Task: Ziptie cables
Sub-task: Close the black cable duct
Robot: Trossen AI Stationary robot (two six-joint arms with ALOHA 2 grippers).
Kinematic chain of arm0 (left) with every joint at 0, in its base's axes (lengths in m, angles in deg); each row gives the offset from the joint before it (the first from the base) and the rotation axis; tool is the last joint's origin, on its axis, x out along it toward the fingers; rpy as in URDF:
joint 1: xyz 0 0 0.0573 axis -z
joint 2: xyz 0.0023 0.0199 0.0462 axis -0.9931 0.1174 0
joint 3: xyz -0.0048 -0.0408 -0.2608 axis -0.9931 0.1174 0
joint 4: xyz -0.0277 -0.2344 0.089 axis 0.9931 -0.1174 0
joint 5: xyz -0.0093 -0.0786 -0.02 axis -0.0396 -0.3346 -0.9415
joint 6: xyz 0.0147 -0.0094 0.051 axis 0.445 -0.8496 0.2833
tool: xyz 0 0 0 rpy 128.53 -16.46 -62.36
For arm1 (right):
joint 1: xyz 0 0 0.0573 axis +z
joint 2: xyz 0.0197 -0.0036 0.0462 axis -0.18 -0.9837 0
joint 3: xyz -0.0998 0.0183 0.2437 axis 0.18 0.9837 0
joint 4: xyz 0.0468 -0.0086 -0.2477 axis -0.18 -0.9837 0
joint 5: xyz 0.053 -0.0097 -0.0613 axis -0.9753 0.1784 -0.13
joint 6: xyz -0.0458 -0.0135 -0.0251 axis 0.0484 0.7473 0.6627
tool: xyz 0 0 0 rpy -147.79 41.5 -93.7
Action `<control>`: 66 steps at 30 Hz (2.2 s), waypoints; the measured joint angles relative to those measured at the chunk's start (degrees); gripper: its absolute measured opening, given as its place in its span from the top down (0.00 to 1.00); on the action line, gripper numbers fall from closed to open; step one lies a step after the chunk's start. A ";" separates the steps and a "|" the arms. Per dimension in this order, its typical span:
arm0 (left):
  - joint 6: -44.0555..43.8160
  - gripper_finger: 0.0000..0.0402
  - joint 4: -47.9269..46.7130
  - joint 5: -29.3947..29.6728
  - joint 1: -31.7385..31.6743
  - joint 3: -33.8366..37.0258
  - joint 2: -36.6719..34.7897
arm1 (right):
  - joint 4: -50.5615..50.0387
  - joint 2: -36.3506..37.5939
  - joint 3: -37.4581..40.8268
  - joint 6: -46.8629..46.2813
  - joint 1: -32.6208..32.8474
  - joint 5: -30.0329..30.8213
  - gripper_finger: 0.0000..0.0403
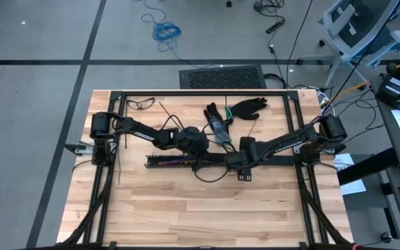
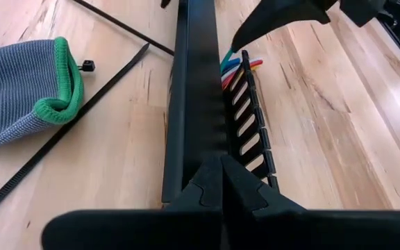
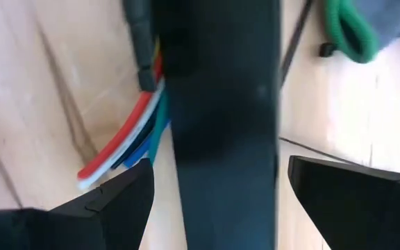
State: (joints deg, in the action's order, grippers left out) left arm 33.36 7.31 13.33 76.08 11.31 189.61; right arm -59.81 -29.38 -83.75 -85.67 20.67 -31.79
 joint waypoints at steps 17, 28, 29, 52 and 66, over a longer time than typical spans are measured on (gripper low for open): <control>-0.07 1.00 -0.05 -0.09 0.02 0.00 0.00 | 5.87 0.24 6.87 -3.21 -0.57 0.87 0.21; -0.02 1.00 -0.26 -0.24 0.02 0.02 -0.76 | 7.67 0.10 7.04 -2.78 -0.85 0.21 0.39; -0.04 1.00 -0.28 -0.24 0.02 0.02 -0.76 | 7.90 0.09 7.06 -2.30 -0.83 0.23 0.44; 1.64 1.00 -0.39 -0.24 -0.04 -2.97 -1.49 | 8.68 0.08 7.10 -2.46 -1.97 -4.55 0.72; 1.57 1.00 -0.42 -0.42 -0.33 -2.99 -1.84 | 6.81 11.77 7.19 3.58 -8.43 -15.34 0.58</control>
State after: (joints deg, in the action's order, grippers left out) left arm 34.93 6.90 12.91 75.75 8.31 187.78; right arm -53.00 -17.61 -76.56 -82.09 12.24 -47.13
